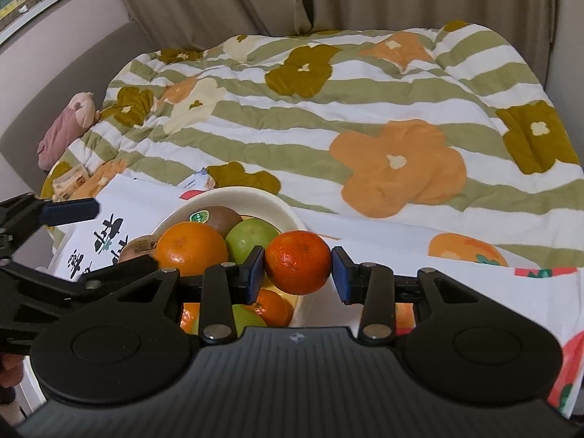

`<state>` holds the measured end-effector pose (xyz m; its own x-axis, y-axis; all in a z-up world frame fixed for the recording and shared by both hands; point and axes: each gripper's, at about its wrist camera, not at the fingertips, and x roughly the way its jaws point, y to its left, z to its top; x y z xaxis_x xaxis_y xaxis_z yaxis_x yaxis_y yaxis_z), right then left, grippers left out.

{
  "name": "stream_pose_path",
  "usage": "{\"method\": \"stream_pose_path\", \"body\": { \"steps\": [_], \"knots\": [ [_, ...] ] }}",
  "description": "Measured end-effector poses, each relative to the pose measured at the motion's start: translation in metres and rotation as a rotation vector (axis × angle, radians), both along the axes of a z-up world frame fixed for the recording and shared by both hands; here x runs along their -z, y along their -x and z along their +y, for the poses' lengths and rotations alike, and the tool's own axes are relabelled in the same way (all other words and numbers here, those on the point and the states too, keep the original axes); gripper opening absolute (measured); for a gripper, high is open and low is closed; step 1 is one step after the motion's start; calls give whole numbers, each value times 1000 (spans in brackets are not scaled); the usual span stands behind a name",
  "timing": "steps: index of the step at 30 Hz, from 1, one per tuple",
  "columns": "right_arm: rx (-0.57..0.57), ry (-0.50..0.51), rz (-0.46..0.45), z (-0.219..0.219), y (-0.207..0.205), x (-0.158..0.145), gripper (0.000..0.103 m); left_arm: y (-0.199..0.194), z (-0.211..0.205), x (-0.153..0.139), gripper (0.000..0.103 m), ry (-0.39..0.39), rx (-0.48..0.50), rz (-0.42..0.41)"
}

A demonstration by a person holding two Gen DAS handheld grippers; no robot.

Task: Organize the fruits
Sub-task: 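Carry the orange and tangerine into the duck bowl and open both tools, then withdraw both tools and move toward the red cherry tomatoes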

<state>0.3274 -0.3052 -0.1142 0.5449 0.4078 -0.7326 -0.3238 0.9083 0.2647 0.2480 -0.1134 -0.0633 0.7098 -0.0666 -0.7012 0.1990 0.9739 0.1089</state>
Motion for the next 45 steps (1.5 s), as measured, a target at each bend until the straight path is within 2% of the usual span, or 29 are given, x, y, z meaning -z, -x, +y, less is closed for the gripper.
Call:
{"method": "stream_pose_path", "body": {
  "steps": [4,13,16,17,18,20,35,45],
  "knots": [
    [-39,2,2,11,-5,8,54,8,11,-4,97,25,-30,1],
    [-69,16,11,20,-10,20,54,20,20,0,98,22,-60,8],
    [-68,28,-3,21,-11,23,58,21,20,4,98,25,-68,13],
    [-63,35,-24,21,-11,24,67,22,20,4,98,25,-70,14],
    [-66,38,-38,22,-9,24,84,22,20,5,98,23,-71,15],
    [-65,48,-52,22,-7,23,98,23,20,6,98,21,-72,17],
    [-4,28,-68,1,12,-1,98,35,20,-12,98,3,-71,-36],
    [71,60,-113,-3,56,-41,98,62,26,-33,98,26,-45,-74]
  ]
}}
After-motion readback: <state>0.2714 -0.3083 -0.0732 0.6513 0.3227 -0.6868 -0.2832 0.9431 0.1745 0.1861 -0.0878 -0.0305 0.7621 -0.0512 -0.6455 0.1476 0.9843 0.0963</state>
